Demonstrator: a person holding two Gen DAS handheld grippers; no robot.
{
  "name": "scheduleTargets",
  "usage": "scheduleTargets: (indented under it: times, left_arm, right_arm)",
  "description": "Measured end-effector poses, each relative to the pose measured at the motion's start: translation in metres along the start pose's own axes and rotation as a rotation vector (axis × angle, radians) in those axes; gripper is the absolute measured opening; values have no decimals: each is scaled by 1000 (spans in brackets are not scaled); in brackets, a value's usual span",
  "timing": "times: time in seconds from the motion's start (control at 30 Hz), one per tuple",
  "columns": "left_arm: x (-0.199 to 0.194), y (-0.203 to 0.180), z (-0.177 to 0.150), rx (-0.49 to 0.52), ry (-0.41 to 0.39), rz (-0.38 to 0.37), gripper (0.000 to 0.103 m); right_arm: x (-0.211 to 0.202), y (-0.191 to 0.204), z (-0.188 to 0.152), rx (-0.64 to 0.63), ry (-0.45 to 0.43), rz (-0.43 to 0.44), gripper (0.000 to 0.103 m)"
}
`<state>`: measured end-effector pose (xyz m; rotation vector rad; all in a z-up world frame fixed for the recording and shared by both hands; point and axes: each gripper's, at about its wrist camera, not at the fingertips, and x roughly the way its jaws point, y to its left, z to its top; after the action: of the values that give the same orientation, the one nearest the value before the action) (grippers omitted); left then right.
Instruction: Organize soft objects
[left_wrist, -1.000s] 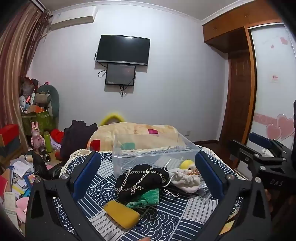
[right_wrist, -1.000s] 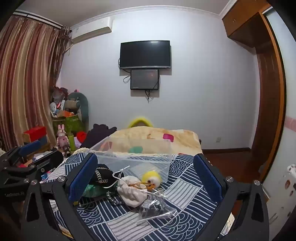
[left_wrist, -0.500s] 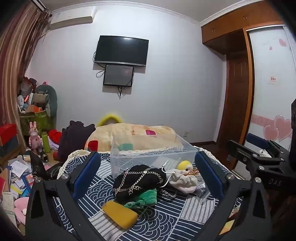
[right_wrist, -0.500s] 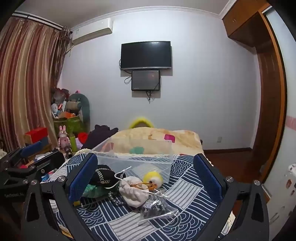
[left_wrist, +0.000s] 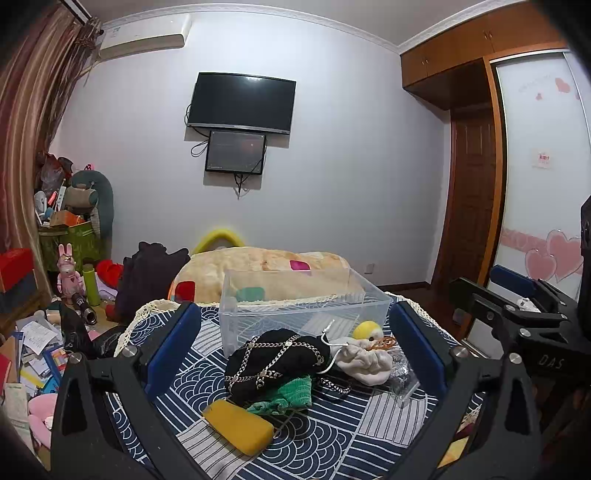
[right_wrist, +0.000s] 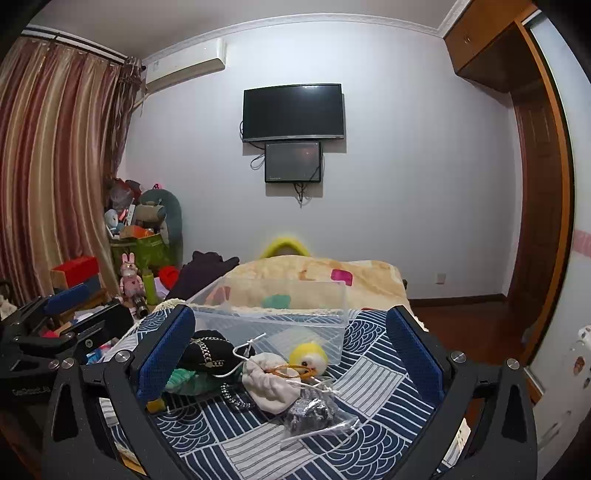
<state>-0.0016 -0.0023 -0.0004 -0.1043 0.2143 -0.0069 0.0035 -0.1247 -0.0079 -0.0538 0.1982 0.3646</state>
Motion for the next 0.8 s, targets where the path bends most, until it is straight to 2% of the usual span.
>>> scheduleTargets:
  times: [0.8]
  left_arm:
    - [-3,1,2,-6,-6,-2,103]
  right_arm:
    - [0,0,-1,8,-11,16,103]
